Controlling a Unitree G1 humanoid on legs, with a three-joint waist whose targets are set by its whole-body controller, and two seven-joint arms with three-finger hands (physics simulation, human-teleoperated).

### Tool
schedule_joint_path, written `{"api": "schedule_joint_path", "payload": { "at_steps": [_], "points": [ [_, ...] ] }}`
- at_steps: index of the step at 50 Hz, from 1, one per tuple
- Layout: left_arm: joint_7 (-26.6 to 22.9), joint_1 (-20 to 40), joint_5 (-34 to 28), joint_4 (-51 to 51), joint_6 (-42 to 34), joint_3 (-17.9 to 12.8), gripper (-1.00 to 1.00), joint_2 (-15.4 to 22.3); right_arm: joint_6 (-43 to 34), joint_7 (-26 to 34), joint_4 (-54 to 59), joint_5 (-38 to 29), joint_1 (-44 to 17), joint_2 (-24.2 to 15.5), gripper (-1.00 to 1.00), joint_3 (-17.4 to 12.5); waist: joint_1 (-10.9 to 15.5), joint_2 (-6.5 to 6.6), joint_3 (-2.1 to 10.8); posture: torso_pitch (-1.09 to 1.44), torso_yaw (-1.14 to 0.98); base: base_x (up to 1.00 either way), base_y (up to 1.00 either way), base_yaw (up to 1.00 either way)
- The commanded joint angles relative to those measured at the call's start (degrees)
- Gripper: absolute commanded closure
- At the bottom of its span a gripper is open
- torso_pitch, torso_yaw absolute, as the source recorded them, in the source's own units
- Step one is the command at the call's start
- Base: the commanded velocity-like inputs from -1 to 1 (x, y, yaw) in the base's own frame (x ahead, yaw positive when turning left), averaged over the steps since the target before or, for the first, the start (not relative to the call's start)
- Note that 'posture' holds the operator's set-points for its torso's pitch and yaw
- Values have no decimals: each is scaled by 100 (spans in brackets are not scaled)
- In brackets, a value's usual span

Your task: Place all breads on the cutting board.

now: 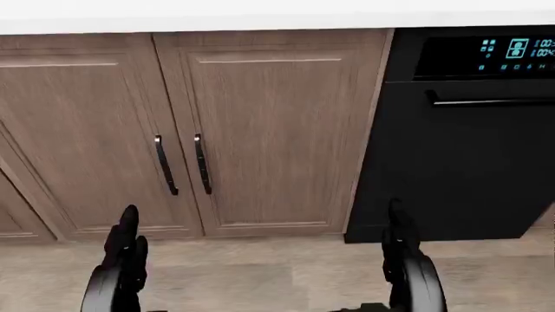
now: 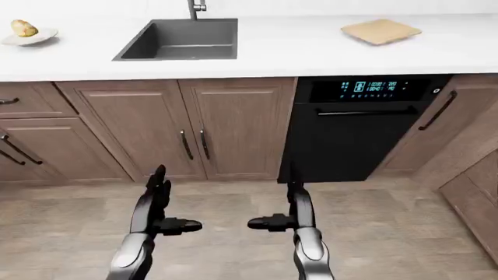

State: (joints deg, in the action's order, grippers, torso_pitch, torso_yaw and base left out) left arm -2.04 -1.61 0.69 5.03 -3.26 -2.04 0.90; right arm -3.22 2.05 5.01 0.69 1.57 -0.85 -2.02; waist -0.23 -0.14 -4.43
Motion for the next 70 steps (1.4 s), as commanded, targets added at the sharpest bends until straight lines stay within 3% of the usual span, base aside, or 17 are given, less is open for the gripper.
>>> {"api": "schedule_joint_path", "payload": {
  "at_steps": [1, 3, 5, 7, 25, 32, 35, 37, 46, 51, 56, 57, 60, 63, 65, 67, 70],
  "points": [
    [38, 211, -55, -524, 310, 33, -100, 11, 420, 21, -368, -5, -175, -44, -100, -17, -12, -45, 5, 0, 0, 0, 0, 0],
    [53, 213, -59, -567, 292, 26, -100, 9, 534, 20, -213, -27, -210, -50, -100, -31, 31, -2, 350, 0, 0, 0, 0, 0],
    [60, 160, -64, -793, 154, 26, -100, 9, 477, 28, -320, -57, -203, -46, -100, -8, 24, -42, 104, 0, 0, 0, 0, 0],
    [71, 114, -117, -803, 207, 66, -100, -7, 452, 13, -392, -110, -192, -14, -100, 53, 30, -49, 400, 0, 0, 0, 0, 0],
    [-56, 1247, -14, -3856, -3175, -463, -100, 386, -2026, 158, -2933, 181, -791, -167, -100, -256, 144, 8, 613, 0, 0, 0, 0, 3],
    [-110, 1424, 55, -4295, -3698, -615, -100, 538, -2465, 77, -3358, 125, -1095, -230, -100, -141, 208, 8, 402, 0, 0, 0, 0, 100],
    [-134, 1482, 63, -4430, -3859, -662, -100, 584, -2663, 69, -3470, 83, -1200, -206, -100, -76, 196, -339, 237, 0, 0, 1, 100, 0],
    [-149, 1520, 62, -4470, -3923, -698, -100, 616, -2671, 72, -3447, 70, -1249, -201, -100, -78, 165, -338, 377, 0, 0, 13, 100, 0],
    [-222, 1843, 55, -4761, -4431, -793, -100, 782, -3017, -17, -3714, 161, -1511, -196, -100, -42, -195, 106, 312, 0, 0, 33, 100, 0],
    [-227, 1875, 70, -4804, -4491, -834, -100, 808, -3121, 11, -3765, 116, -1614, -211, -100, -19, -233, 763, 511, 0, 0, 42, 100, 0],
    [-221, 1891, 70, -4740, -4446, -832, -100, 808, -3262, 23, -3877, 142, -1662, -208, -100, -53, -15, 404, 285, 0, 0, 42, 100, 0],
    [-219, 1861, 62, -4751, -4433, -821, -100, 804, -3203, 49, -3843, 168, -1643, -206, -100, -55, 176, 174, 280, 0, 0, 37, 0, 100],
    [-228, 1819, 63, -4738, -4385, -834, -100, 797, -3146, 58, -3850, 193, -1606, -201, -100, -60, 108, 218, 284, 0, 0, 29, 0, 100],
    [-223, 1808, 68, -4781, -4416, -838, -100, 792, -3266, 20, -3980, 211, -1652, -215, -100, -77, -67, -277, 259, 0, 0, 25, 0, 100],
    [-236, 1801, 69, -4761, -4387, -844, -100, 800, -3294, 8, -4040, 210, -1664, -223, -100, -74, -218, -33, 199, 0, 0, 25, 50, 50],
    [-240, 1807, 73, -4795, -4424, -868, -100, 814, -3399, 0, -4198, 260, -1676, -224, -100, -99, 8, -315, 319, 0, 0, 25, 100, 0],
    [-233, 1886, 79, -4885, -4570, -865, -100, 839, -3563, -37, -4404, 329, -1739, -247, -100, -145, -8, -323, 255, 0, 0, 43, 99, 0]
  ]
}}
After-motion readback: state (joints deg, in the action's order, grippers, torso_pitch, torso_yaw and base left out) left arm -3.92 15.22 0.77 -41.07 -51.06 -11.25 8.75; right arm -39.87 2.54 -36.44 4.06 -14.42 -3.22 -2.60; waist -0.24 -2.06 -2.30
